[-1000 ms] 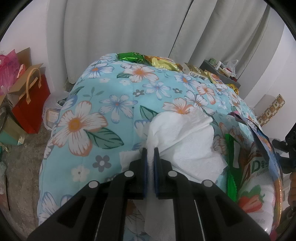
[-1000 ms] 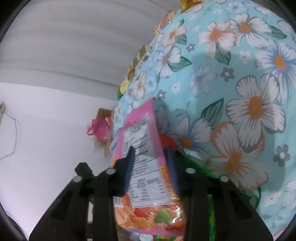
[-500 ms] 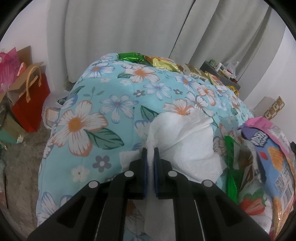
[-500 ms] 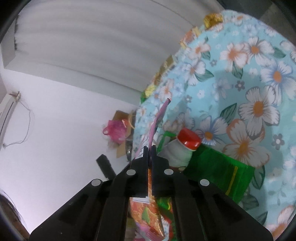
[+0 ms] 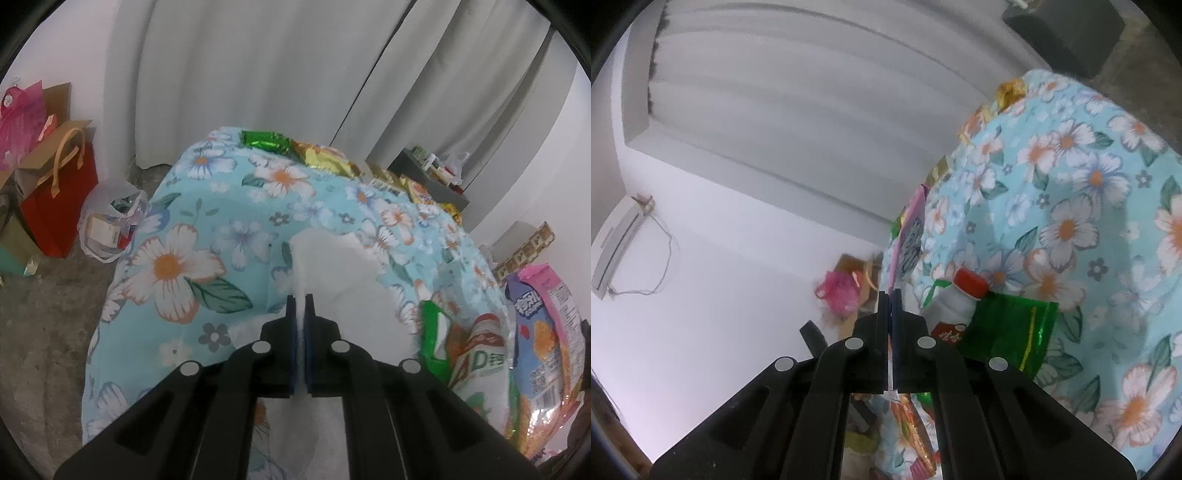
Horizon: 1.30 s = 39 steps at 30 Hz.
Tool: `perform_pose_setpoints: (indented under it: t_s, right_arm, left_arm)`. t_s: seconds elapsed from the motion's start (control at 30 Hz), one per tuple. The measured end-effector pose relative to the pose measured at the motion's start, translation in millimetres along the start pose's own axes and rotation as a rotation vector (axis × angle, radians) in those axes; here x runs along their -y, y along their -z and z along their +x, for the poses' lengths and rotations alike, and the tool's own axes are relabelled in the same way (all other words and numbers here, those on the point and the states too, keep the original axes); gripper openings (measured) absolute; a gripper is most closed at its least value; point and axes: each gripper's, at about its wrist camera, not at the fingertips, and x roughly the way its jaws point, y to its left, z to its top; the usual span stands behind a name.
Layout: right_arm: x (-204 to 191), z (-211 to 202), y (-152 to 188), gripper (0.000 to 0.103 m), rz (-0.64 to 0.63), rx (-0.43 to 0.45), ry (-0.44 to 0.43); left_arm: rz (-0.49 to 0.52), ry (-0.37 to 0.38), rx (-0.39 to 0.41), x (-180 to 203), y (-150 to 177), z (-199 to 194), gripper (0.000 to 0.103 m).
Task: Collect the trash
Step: 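Grasp the orange snack bag with the right tool while the left tool holds the tissue, then carry the tissue and snack bag to the wastebasket and open both tools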
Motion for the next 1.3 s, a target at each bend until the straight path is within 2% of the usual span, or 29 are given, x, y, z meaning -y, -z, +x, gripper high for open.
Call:
perform_pose_setpoints:
  t_s: [0.2, 0.5, 0.8, 1.0, 1.3]
  right_arm:
    - [-1, -26, 6, 0.0, -0.005, 0.068, -0.029]
    - [-1, -45, 11, 0.0, -0.01, 0.11, -0.08]
    - [-1, -85, 15, 0.0, -0.006, 0.2, -0.151]
    - [4, -133, 20, 0.0, -0.002, 0.3, -0.165]
    - [25, -203, 31, 0.0, 0.017, 0.466, -0.155]
  left_arm:
    - [0.02, 0.034, 0.045, 14, -7, -23, 0.003]
    - [0.068, 0.102, 0.124, 45, -16, -64, 0.003]
    - [0.139, 0.216, 0.166, 93, -22, -91, 0.003]
    - [0.216, 0.309, 0.146, 143, -18, -90, 0.003]
    - [0.379, 0.447, 0.095, 249, 3, -84, 0.003]
